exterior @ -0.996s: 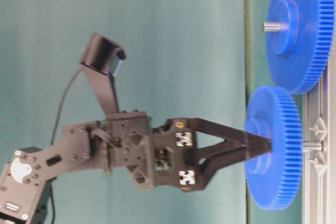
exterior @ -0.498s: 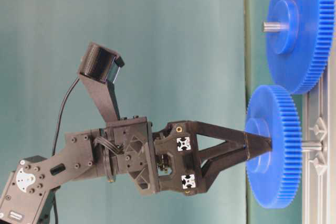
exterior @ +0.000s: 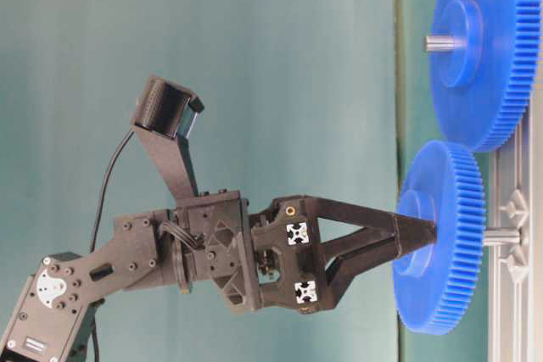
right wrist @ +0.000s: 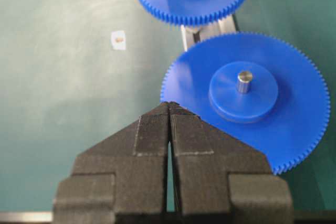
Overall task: Insert the small gear onto the shaft.
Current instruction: 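Align the gear's bore with the shaft and push it on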
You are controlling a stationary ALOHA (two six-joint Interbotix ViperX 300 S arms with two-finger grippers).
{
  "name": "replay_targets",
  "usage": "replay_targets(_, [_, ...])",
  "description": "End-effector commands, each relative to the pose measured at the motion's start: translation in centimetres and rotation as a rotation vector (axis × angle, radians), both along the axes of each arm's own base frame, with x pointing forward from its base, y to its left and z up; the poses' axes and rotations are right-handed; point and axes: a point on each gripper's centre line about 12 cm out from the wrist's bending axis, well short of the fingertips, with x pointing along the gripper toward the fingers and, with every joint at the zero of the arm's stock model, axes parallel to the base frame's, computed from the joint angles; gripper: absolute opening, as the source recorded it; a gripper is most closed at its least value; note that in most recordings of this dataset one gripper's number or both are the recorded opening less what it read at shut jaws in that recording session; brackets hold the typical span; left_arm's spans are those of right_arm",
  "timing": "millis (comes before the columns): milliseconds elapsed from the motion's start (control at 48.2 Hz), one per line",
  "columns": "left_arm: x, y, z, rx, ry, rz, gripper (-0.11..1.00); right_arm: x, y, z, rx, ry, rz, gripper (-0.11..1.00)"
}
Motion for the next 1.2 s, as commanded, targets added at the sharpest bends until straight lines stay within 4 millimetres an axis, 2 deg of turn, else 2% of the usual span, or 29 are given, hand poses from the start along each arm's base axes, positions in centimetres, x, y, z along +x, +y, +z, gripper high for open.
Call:
replay_targets(0, [-0.3,0.8,0.5,0.005,-0.007,0.017,0.7,0.2,0.0,0.5,0.012,-0.017,-0.007,0.0])
replay_targets(519, [-0.5,0.7,1.2,0.003,-0.004,0.019,0.7,0.2,0.0,0.5,0.012,-0.016,-0.007,0.0])
replay_targets(747, [-0.2,0.7,2.3,0.009,-0.027,0.013,0.7,0.3,0.0,0.6,0.012,-0.017,-0.007,0.0])
replay_targets(1182, [-0.3,0.4,2.6,0.01,0.011,-0.019,0.7,0.2,0.0,0.5,0.012,-0.016,-0.007,0.0])
